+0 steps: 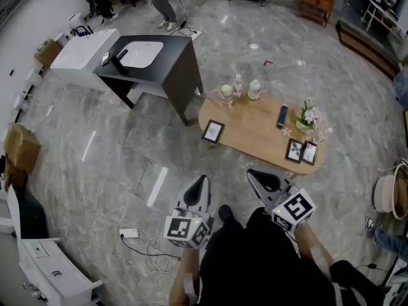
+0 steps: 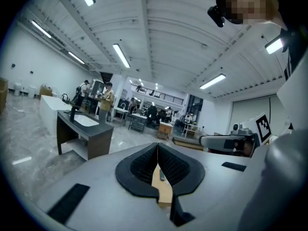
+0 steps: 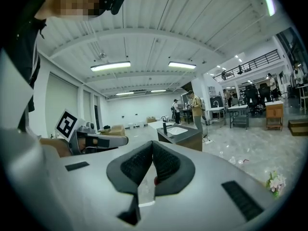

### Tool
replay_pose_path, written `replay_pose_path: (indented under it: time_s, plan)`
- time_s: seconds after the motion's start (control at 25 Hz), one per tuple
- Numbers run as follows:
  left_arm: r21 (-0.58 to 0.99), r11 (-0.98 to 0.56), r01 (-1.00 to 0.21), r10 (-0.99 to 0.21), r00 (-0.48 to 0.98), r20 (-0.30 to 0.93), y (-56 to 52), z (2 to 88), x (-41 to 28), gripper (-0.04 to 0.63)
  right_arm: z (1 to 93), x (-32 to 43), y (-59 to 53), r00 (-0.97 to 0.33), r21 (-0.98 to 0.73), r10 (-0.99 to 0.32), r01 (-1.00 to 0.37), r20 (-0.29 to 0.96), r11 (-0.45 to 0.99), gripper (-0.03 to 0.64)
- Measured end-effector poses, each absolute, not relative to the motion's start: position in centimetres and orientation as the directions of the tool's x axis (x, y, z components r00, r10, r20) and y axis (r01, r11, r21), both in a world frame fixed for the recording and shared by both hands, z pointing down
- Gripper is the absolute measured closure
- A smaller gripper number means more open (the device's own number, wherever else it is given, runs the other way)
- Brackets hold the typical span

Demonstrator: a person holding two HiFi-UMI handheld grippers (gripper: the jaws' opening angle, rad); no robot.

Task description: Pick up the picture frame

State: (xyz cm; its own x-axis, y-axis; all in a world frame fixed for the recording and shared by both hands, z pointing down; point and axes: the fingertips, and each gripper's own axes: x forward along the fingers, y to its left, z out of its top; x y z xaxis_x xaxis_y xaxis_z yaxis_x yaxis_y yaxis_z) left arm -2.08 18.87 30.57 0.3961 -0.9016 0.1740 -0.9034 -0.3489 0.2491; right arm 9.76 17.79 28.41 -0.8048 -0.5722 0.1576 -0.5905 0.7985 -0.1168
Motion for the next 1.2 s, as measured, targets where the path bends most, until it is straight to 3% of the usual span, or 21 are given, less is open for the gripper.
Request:
replay_pose_path:
  time_s: [0.6, 0.88, 1.2]
  plan:
    - [0.275, -0.334, -0.902, -0.887, 0.399, 0.233, 8.9, 32.9, -4.5, 0.581, 29.0, 6.4, 8.1, -0.833, -0.109, -0.532, -0.549, 0.151, 0.829, 0.604]
    - [0.260, -0.244, -0.934, -0.921, 0.307, 0.241, 0.9, 31.2, -4.3, 0.581, 28.5, 6.4, -0.4, -0.917, -0.152, -0.381, -0.396, 0.117, 0.906, 0.603]
    - [0.374, -0.110, -0.921, -0.952, 0.206, 0.227, -5.5, 32.0, -3.1, 0.582, 29.7, 7.7, -8.3, -0.965, -0.195, -0.233, -0.252, 0.117, 0.948, 0.603]
